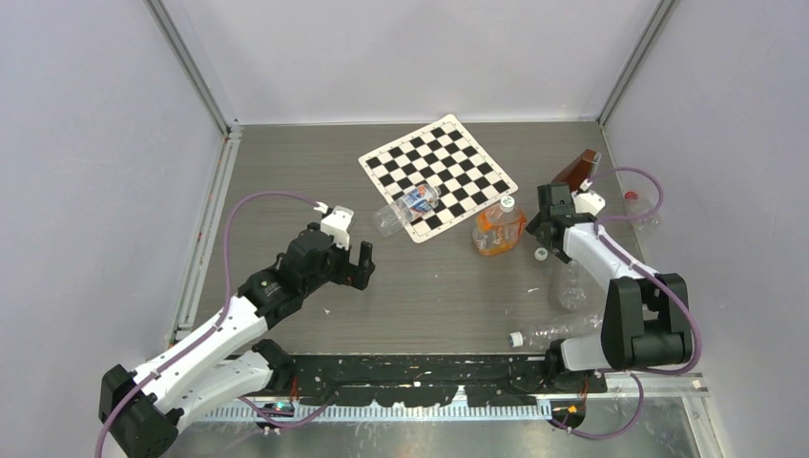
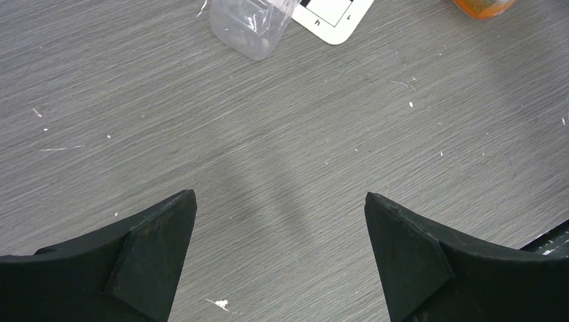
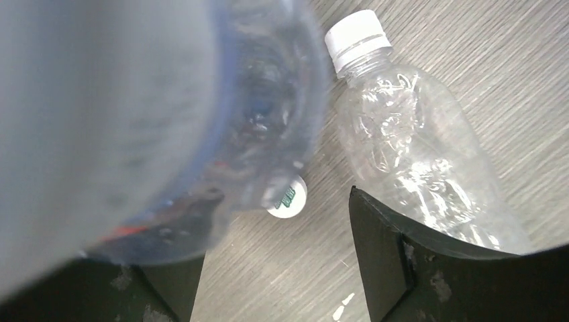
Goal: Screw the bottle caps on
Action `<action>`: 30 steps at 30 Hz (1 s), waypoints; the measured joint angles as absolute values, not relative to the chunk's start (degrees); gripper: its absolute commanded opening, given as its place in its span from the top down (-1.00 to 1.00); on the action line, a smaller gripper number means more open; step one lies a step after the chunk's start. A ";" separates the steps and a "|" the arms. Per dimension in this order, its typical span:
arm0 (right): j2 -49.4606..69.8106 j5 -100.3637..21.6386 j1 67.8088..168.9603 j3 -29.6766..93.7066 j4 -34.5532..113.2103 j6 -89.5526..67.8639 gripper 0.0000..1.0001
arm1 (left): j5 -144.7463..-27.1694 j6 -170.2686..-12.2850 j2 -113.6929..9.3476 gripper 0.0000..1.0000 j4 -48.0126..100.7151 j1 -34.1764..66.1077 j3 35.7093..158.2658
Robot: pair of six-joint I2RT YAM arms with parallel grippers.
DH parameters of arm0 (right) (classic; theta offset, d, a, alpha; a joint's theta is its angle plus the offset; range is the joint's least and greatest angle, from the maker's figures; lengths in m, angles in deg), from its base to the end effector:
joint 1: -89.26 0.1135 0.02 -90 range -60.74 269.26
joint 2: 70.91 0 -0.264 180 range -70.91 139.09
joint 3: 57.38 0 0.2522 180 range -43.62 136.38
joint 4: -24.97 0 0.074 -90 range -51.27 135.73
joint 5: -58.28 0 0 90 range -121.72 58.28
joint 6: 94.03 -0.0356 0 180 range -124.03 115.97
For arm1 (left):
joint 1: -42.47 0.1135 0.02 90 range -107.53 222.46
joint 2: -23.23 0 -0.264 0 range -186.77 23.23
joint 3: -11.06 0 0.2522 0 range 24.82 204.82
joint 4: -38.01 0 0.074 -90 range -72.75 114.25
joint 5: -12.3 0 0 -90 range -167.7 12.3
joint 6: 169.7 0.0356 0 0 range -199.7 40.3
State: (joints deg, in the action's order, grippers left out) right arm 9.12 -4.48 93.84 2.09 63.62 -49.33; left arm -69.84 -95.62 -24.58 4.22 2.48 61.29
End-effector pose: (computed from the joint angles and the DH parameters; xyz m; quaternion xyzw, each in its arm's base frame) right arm 0.2650 0.0049 0.1942 0.3846 0.8567 -0.0971 0.3297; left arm 0.1471 -0.1171 0.2629 0.1486 0.8578 -0.1762 0.4595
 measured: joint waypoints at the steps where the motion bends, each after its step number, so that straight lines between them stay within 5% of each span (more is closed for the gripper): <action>1: 8.53 -4.63 93.84 2.42 64.89 -48.50 -0.62 | -69.86 -95.62 -24.75 -0.99 4.30 2.48 61.29; 11: -1.28 -6.73 93.84 4.80 70.07 -44.87 -0.64 | -69.99 -95.64 -24.91 -0.99 4.74 2.48 61.11; 17: -6.31 -8.35 93.86 1.31 70.50 -46.60 -0.32 | -70.28 -95.69 -24.91 -0.99 4.78 2.48 60.89; 30: 1.12 -9.83 93.86 -9.14 60.27 -54.27 -0.24 | -70.89 -95.77 -24.56 -0.99 4.98 2.48 60.87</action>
